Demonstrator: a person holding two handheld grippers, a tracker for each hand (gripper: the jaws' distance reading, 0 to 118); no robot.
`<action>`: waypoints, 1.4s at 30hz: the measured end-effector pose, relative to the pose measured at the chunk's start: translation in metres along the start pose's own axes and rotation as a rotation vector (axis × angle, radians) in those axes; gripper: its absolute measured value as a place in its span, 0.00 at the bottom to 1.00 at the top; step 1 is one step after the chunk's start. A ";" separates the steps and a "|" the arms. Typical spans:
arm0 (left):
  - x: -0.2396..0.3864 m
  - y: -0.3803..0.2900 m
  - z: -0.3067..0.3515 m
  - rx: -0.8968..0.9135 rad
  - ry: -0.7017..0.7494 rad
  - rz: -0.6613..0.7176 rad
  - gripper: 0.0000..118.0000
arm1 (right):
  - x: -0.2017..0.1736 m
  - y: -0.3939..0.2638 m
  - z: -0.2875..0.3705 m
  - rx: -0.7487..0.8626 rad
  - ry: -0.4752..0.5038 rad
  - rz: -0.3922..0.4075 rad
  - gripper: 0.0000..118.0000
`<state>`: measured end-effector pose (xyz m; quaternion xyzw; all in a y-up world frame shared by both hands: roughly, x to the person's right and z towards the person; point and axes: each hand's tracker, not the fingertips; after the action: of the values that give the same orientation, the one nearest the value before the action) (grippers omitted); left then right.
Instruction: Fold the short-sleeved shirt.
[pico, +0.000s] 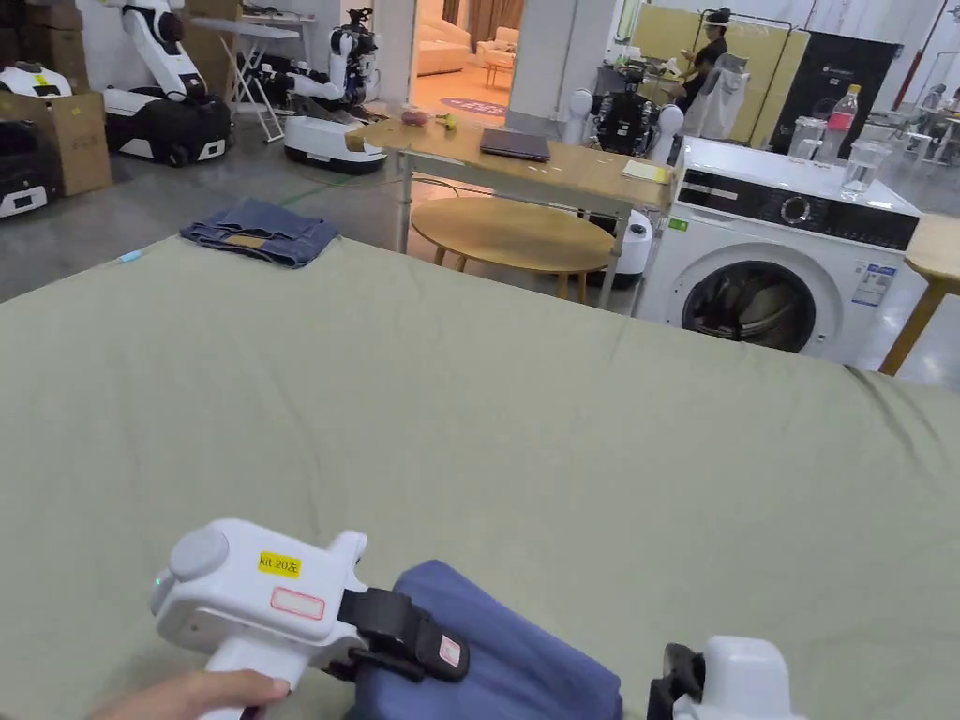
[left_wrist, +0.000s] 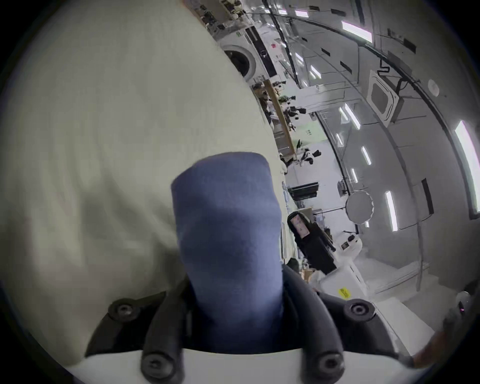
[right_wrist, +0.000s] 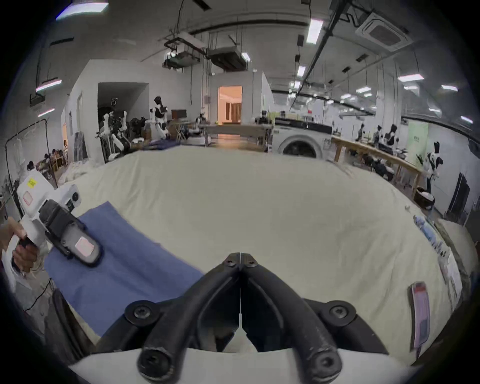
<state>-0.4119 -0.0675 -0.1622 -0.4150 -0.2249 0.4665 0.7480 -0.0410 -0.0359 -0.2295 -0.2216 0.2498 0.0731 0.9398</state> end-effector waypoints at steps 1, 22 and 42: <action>0.003 0.004 0.016 0.003 0.024 -0.006 0.16 | -0.001 0.004 -0.001 0.022 -0.002 0.005 0.00; -0.029 0.080 0.316 0.171 0.670 0.123 0.16 | -0.016 0.004 -0.028 0.002 0.010 0.006 0.00; -0.033 0.066 0.352 0.326 1.010 0.047 0.46 | -0.004 0.000 -0.031 -0.033 -0.006 0.008 0.00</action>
<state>-0.7161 0.0628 -0.0204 -0.4712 0.2480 0.2543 0.8073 -0.0582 -0.0494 -0.2513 -0.2361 0.2467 0.0814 0.9363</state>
